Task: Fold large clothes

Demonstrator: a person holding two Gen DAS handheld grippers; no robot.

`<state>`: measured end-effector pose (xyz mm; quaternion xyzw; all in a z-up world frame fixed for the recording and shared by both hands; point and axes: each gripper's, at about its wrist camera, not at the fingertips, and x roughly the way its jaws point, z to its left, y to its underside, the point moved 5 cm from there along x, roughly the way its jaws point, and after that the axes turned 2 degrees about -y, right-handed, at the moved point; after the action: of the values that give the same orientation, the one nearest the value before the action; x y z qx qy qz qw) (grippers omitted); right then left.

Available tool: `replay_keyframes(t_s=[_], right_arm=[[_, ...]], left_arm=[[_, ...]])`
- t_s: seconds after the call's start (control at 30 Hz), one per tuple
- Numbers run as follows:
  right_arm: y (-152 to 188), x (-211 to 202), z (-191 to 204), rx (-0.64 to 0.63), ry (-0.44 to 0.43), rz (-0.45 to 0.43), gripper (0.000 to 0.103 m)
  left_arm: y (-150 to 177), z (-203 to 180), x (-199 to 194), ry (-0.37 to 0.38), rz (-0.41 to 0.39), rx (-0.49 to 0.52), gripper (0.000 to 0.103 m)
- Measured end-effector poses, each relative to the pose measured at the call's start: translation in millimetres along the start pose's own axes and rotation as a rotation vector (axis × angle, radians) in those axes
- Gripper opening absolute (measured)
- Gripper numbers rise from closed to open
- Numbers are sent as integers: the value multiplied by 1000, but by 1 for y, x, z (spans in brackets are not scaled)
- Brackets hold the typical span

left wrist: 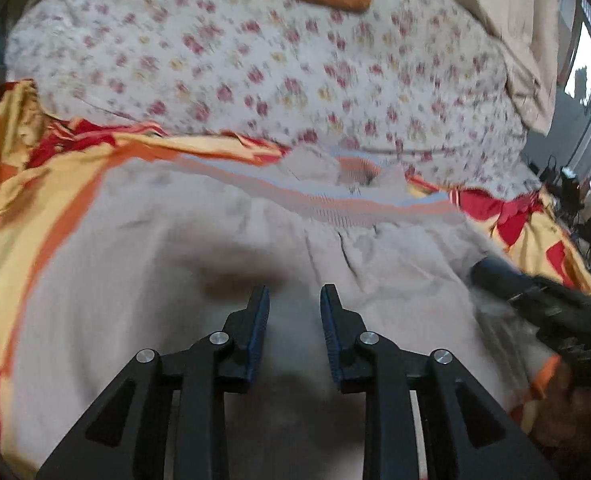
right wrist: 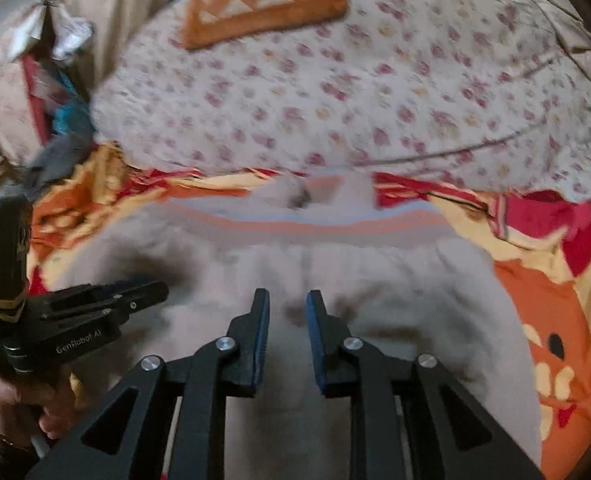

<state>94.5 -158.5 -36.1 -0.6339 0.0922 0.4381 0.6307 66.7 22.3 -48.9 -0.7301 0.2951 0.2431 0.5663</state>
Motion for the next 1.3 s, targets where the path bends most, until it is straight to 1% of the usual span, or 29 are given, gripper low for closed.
replay_keyframes(t_s=[0.03, 0.07, 0.1, 0.13, 0.17, 0.2, 0.23, 0.27, 0.3, 0.33, 0.37, 0.4, 0.43, 0.47, 0.53, 0.57, 0.6, 0.67, 0.7, 0.77, 0.8, 0.87, 0.9, 0.97, 1.0, 1.03, 1.07, 1.13, 1.3], right_arm=[[5, 8, 0, -8, 19, 42, 25], [17, 26, -3, -16, 64, 136, 26], [25, 36, -5, -19, 72, 191, 26], [26, 38, -5, -24, 69, 194, 26], [22, 35, -6, -20, 68, 174, 26], [15, 25, -6, -12, 49, 137, 26], [10, 16, -6, -10, 36, 103, 26], [2, -1, -9, -6, 34, 41, 26], [-1, -12, -13, -3, 44, 11, 27], [-3, -22, -16, -3, 60, -15, 28], [-3, -34, -24, -3, 99, -39, 31], [-1, -40, -29, 5, 124, -43, 31], [3, -44, -33, 17, 144, -38, 32], [9, -47, -39, 34, 165, -20, 32], [19, -46, -52, 64, 217, 25, 32], [25, -47, -56, 61, 244, 41, 32], [26, -47, -57, 51, 248, 47, 32], [28, -50, -58, 38, 250, 48, 32], [29, -49, -59, 36, 249, 54, 32], [32, -47, -61, 31, 252, 69, 32], [34, -45, -60, 26, 255, 79, 32], [35, -41, -59, 16, 250, 93, 32], [35, -38, -58, 9, 250, 97, 32], [34, -33, -53, -6, 247, 107, 32], [35, -32, -49, -11, 245, 111, 32], [35, -30, -47, -17, 245, 114, 32], [35, -29, -46, -20, 246, 115, 32], [34, -27, -45, -18, 242, 117, 32], [33, -27, -50, 1, 232, 116, 32]], left_arm=[[0, 7, -10, -12, -14, -13, 14], [-1, 13, -16, -19, -25, -28, 14], [-5, 23, -26, -29, -37, -52, 15], [-8, 34, -32, -42, -41, -75, 15], [-14, 51, -41, -63, -46, -109, 16], [-19, 65, -49, -75, -51, -137, 17], [-22, 76, -55, -83, -54, -158, 21], [-26, 91, -63, -90, -60, -180, 26], [-27, 99, -67, -85, -63, -184, 28], [-27, 108, -72, -79, -58, -185, 33], [-25, 115, -75, -81, -46, -188, 40], [-21, 122, -77, -82, -31, -194, 43], [-16, 126, -77, -72, -19, -199, 47], [-11, 129, -74, -48, -4, -203, 49], [-2, 132, -66, -9, 23, -218, 49], [1, 131, -61, 24, 33, -226, 49], [2, 129, -54, 66, 52, -234, 49], [2, 125, -45, 111, 72, -234, 49], [1, 124, -39, 121, 84, -220, 49], [1, 130, -26, 79, 132, -208, 49], [3, 134, -20, 75, 150, -225, 49], [4, 143, -5, 106, 210, -284, 49], [0, 147, -2, 124, 205, -313, 49], [-11, 150, 4, 135, 200, -321, 50], [-17, 151, 11, 131, 218, -314, 50], [-20, 150, 16, 143, 237, -305, 50], [-22, 147, 25, 180, 273, -296, 51], [-23, 144, 29, 215, 312, -280, 53], [-16, 136, 14, 327, 412, -229, 53]])
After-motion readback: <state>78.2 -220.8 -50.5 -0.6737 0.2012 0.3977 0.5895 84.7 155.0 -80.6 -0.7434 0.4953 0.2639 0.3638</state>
